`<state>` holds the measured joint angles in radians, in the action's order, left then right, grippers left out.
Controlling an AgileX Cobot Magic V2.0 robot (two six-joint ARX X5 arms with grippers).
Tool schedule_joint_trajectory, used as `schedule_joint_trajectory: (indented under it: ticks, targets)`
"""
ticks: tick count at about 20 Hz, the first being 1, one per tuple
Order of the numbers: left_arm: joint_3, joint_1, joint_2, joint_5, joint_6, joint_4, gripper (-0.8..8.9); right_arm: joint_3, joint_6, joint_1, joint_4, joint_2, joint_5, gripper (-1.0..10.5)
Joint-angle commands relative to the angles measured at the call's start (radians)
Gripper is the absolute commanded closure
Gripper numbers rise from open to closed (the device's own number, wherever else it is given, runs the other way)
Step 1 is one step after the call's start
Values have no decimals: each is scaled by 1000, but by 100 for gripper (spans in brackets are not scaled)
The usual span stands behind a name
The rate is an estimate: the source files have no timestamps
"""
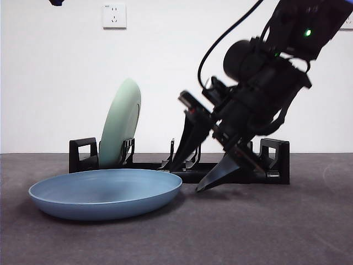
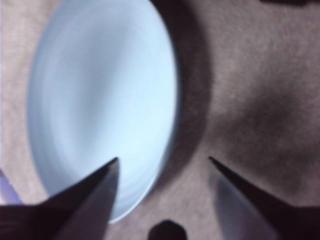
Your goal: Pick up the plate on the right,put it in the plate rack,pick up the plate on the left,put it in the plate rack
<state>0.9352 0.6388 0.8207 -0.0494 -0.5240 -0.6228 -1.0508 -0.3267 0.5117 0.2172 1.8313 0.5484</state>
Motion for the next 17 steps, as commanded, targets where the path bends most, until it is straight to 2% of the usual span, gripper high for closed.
schedule_joint_trajectory:
  ticks: [1, 2, 5, 8, 10, 13, 17]
  targets:
    - [3, 5, -1, -3, -8, 8, 489, -1, -31, 18, -39, 26, -2, 766]
    - [3, 5, -1, -3, -8, 8, 489, -1, -50, 24, -51, 30, -5, 767]
    - [3, 5, -1, -3, -8, 8, 489, -1, -74, 38, -59, 30, -35, 916]
    - [3, 5, -1, -3, -8, -1, 489, -1, -84, 40, -52, 30, -60, 954]
    - [3, 5, -1, -2, -8, -13, 489, -1, -84, 40, -52, 30, -62, 956]
    - [3, 12, -1, -2, -8, -35, 489, -1, -88, 44, -34, 30, -113, 957]
    - [3, 48, 8, 27, -9, -60, 489, -1, -104, 46, 18, 25, -109, 957]
